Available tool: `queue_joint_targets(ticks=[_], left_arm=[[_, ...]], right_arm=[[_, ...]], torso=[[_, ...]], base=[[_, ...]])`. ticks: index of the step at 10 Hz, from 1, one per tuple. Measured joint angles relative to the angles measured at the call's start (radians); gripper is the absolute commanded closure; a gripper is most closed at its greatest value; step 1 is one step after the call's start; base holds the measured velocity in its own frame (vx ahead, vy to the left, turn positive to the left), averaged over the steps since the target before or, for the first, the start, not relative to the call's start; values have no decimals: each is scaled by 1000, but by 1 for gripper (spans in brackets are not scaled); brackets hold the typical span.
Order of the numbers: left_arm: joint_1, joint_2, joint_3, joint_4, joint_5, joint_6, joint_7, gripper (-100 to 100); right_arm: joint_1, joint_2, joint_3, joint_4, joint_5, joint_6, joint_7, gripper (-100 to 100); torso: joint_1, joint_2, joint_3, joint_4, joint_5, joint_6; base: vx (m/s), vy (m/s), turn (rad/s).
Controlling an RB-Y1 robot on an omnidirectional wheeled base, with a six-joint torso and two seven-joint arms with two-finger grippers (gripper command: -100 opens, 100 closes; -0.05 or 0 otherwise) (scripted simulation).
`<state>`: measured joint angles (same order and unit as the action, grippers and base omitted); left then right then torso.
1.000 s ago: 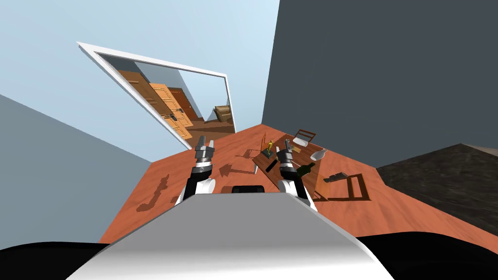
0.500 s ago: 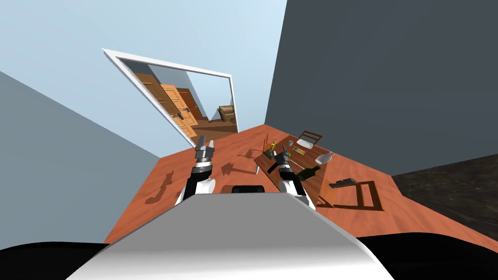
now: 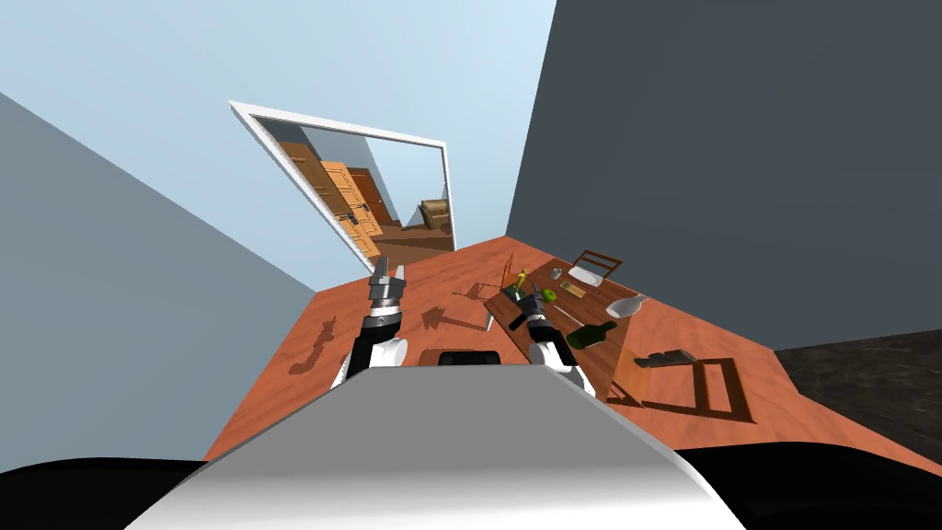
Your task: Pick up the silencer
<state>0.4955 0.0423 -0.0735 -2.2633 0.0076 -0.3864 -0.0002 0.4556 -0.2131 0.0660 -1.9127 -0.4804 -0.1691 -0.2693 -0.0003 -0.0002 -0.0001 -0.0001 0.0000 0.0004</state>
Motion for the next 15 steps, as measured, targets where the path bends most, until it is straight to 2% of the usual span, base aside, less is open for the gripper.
queue_joint_targets(ticks=[1, 3, 5, 8, 12, 14, 15], left_arm=[[0, 0, 0, 0, 0, 0, 0, 0], [0, 0, 0, 0, 0, 0, 0, 0], [0, 0, 0, 0, 0, 0, 0, 0], [0, 0, 0, 0, 0, 0, 0, 0], [0, 0, 0, 0, 0, 0, 0, 0], [0, 0, 0, 0, 0, 0, 0, 0], [0, 0, 0, 0, 0, 0, 0, 0]], right_arm=[[-10, -16, 4, 34, -30, 6, -24, -100], [-31, -30, -3, 78, -86, 47, -61, -100], [-37, -42, 0, 126, -126, 56, -87, -100], [-53, -82, 0, 206, -210, 94, -152, -100], [-94, -114, -1, 342, -326, 153, -238, -100], [-90, -119, -6, 380, -371, 178, -264, -100], [-101, -136, -3, 410, -401, 189, -288, -100]], torso=[[0, 0, 0, 0, 0, 0], [0, 0, 0, 0, 0, -1], [0, 0, 0, 0, 0, 0], [-1, 0, 0, 0, 0, 0], [-1, 0, 0, 0, 0, 0], [0, 0, 0, 0, 0, 0], [0, 0, 0, 0, 0, 0]], base=[[-1, -3, 76], [0, -4, 123], [0, -3, 61], [-1, -9, 101], [-2, -12, 130], [0, -6, 59], [-1, -13, 111]])
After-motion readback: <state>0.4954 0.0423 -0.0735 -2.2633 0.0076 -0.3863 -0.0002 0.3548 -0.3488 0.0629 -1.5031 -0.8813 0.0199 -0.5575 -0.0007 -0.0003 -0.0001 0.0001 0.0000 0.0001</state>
